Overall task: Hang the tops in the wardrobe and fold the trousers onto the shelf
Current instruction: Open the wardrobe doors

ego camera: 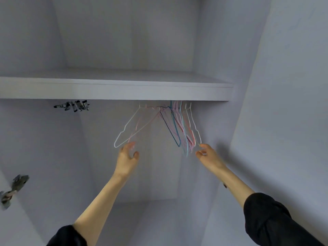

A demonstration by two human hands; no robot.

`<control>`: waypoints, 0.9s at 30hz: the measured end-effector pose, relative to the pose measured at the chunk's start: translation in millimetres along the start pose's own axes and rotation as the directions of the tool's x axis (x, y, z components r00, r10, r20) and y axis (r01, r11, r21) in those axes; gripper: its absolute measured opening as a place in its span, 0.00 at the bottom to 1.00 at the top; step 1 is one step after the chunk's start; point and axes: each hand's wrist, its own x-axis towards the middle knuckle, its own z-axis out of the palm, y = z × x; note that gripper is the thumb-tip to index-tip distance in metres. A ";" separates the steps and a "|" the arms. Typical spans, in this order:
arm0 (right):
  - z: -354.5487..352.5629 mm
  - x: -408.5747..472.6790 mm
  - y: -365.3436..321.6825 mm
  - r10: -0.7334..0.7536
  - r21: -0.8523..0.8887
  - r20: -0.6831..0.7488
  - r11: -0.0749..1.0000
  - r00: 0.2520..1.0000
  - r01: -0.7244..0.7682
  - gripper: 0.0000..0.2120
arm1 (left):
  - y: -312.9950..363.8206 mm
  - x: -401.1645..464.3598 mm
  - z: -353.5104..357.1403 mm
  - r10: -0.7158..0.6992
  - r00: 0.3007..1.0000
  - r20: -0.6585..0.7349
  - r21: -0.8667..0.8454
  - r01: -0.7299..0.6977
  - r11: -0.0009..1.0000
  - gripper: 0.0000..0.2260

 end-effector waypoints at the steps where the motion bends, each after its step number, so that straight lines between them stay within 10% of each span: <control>1: 5.8 22.5 -0.9 0.022 -0.009 -0.003 1.000 1.000 -0.022 0.22 | -8.6 24.2 -4.9 -0.010 0.999 -0.034 0.040 0.012 0.999 0.19; 10: 29.8 134.4 4.5 0.208 0.031 -0.110 0.978 0.972 -0.205 0.38 | -57.8 150.3 -16.0 -0.245 0.969 0.029 0.170 0.237 0.956 0.39; 15: 58.6 144.8 3.9 0.148 -0.023 -0.108 0.988 0.983 -0.151 0.06 | -68.0 153.8 -0.4 -0.261 0.959 0.111 0.020 0.260 0.965 0.18; 27: 188.5 132.0 -72.3 -0.069 -0.040 0.213 0.996 0.975 0.079 0.16 | -86.4 143.2 -20.1 -0.150 0.984 0.096 -0.047 0.155 0.987 0.11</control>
